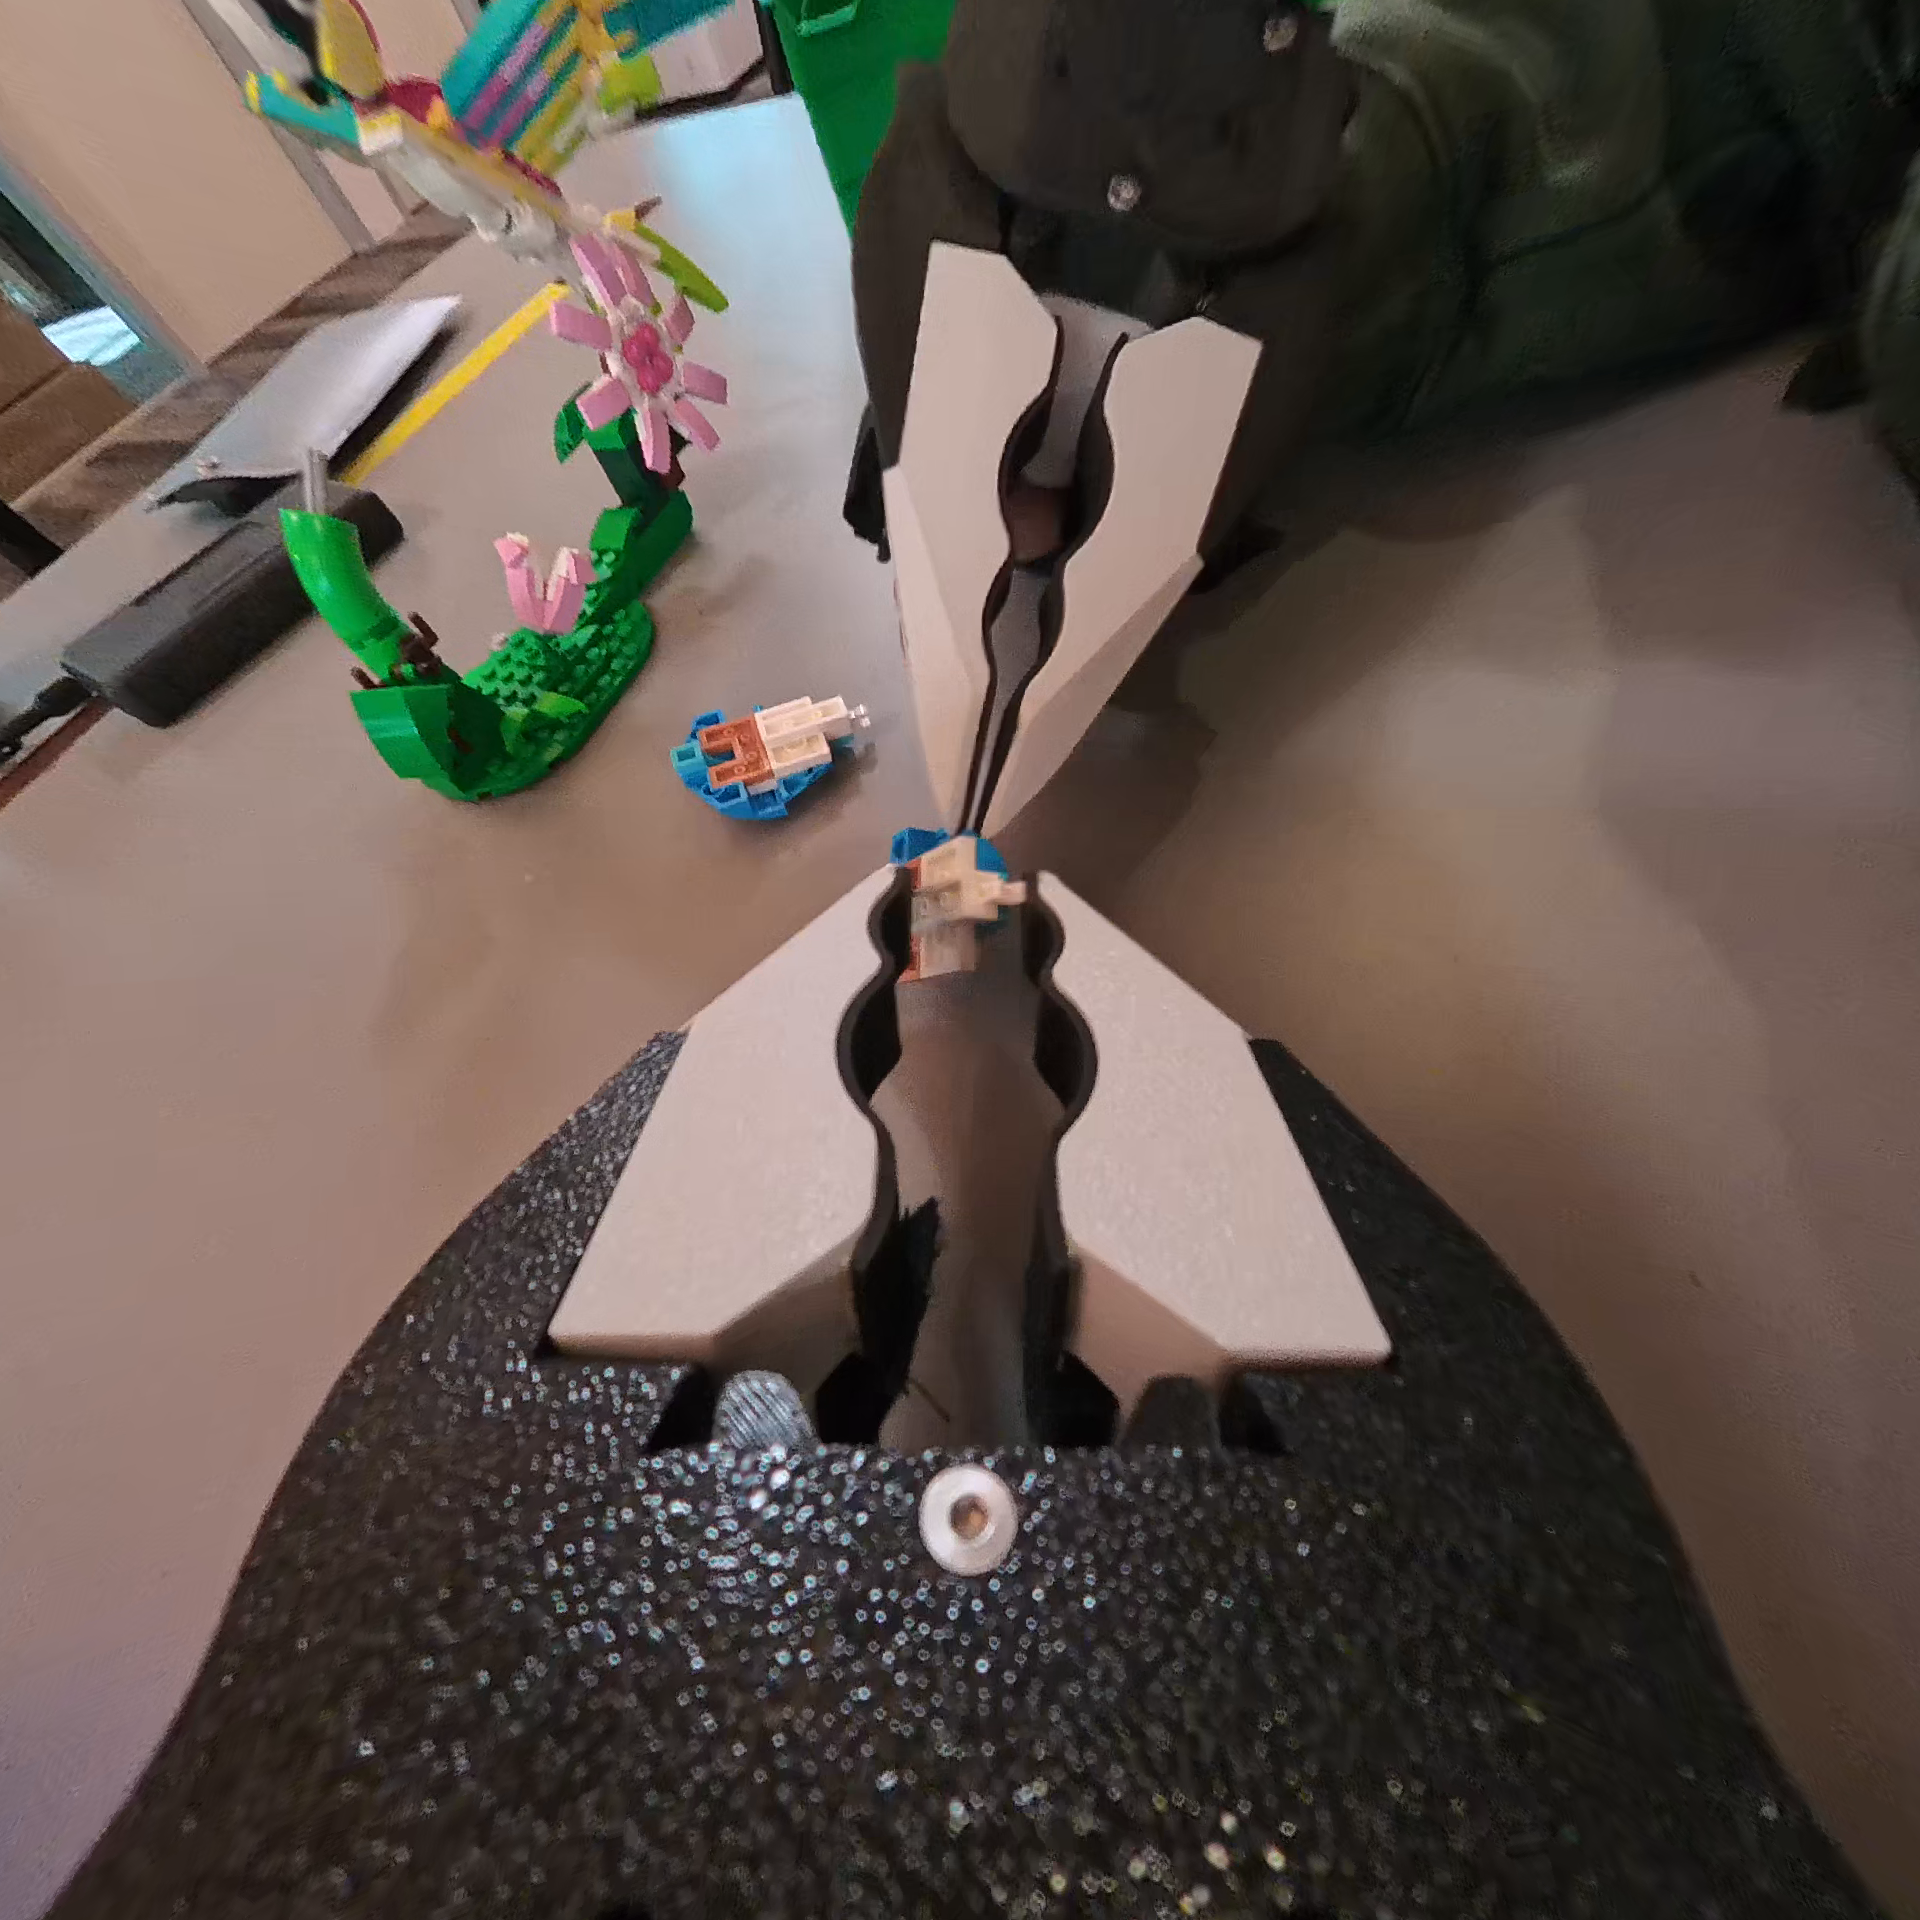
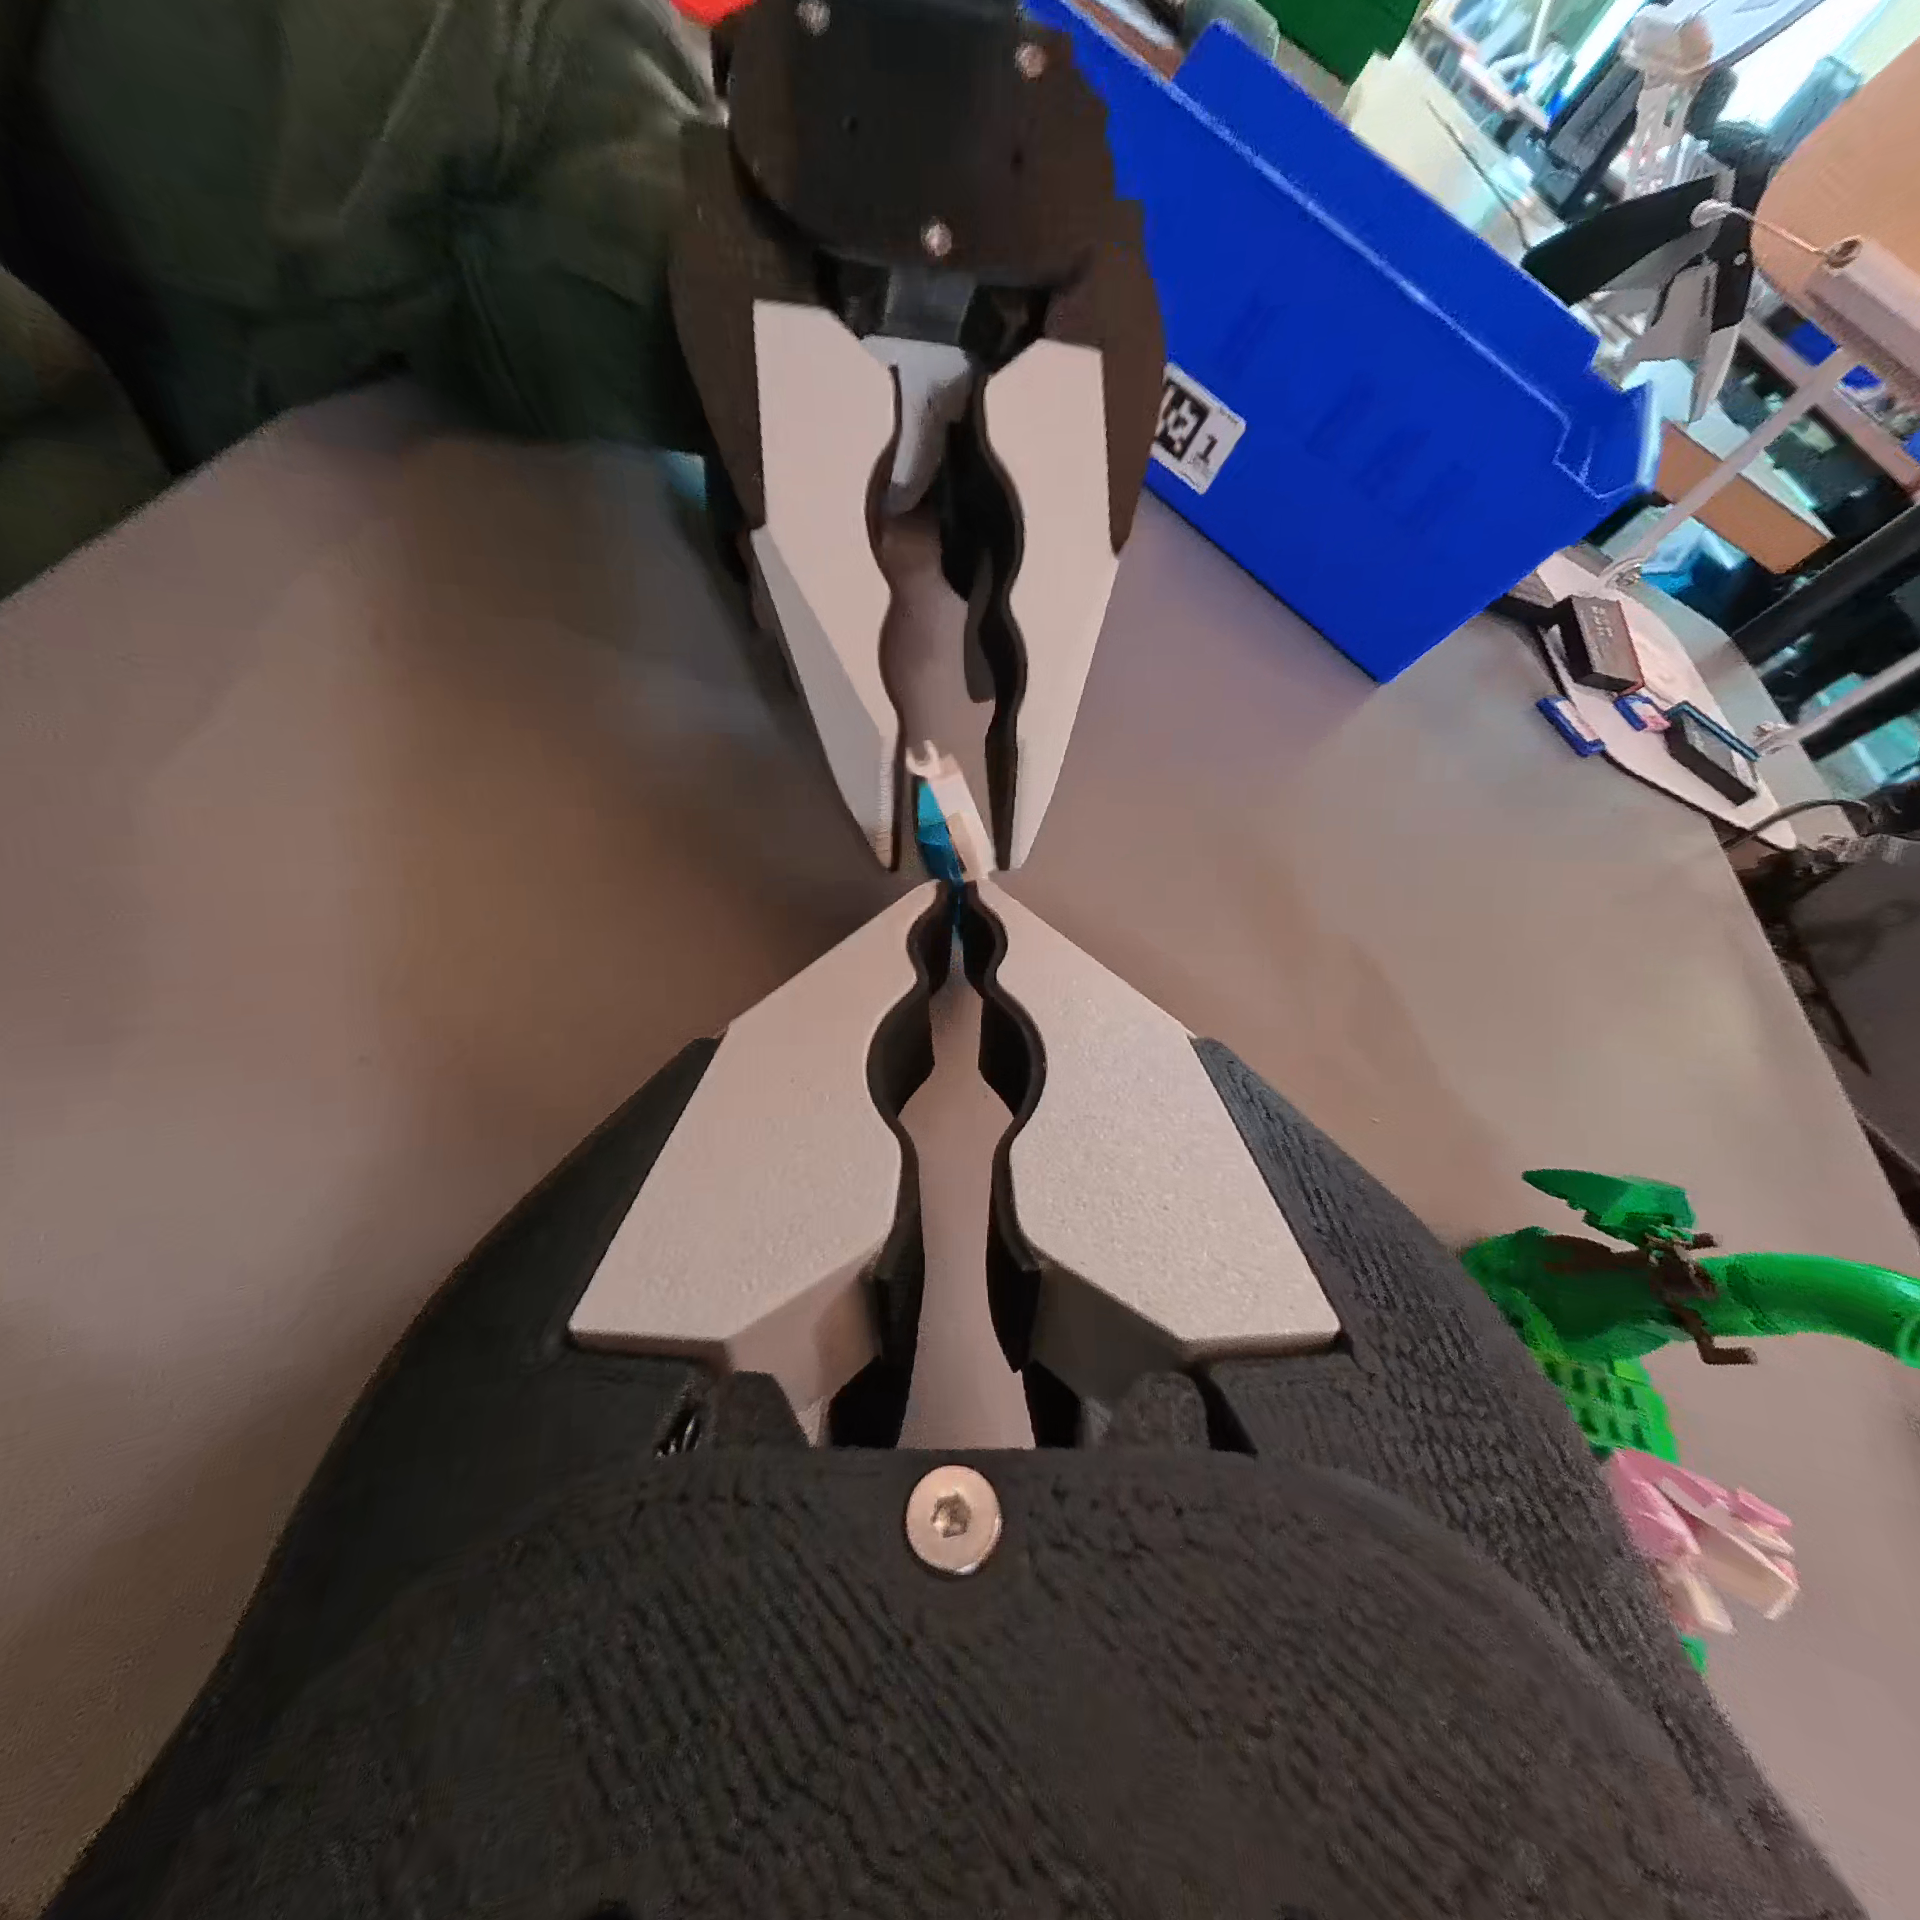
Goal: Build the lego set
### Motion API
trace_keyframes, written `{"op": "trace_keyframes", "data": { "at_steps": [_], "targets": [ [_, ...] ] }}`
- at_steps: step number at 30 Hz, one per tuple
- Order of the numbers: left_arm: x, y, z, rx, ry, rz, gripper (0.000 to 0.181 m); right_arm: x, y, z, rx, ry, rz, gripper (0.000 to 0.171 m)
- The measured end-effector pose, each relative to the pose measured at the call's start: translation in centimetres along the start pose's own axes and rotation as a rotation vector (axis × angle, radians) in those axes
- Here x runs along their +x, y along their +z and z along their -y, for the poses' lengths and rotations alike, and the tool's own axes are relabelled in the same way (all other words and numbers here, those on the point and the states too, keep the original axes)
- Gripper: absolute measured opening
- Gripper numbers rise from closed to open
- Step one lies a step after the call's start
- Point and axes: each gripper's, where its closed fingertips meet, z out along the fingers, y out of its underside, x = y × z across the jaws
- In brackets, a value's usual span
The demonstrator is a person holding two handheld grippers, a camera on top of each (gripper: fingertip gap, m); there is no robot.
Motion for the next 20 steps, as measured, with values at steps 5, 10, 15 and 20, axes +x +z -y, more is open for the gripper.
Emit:
{"op": "trace_keyframes", "data": {
  "at_steps": [5,10,15,20],
  "targets": [
    [-0.3,-0.4,1.0,0.07,-0.059,-0.009,0.036,0.7,-1.1,1.9,0.14,0.144,0.026,0.0],
    [-0.5,-0.6,2.0,0.137,-0.022,0.034,0.032,0.9,-1.7,2.9,0.219,0.24,0.058,0.0],
    [-0.2,-0.9,3.2,0.225,0.061,0.076,0.011,0.7,-2.4,4.3,0.329,0.369,0.143,0.0],
    [-0.7,-0.7,2.3,0.16,-0.072,0.033,0.012,1.1,-1.8,3.3,0.24,0.236,0.007,0.007]
  ]
}}
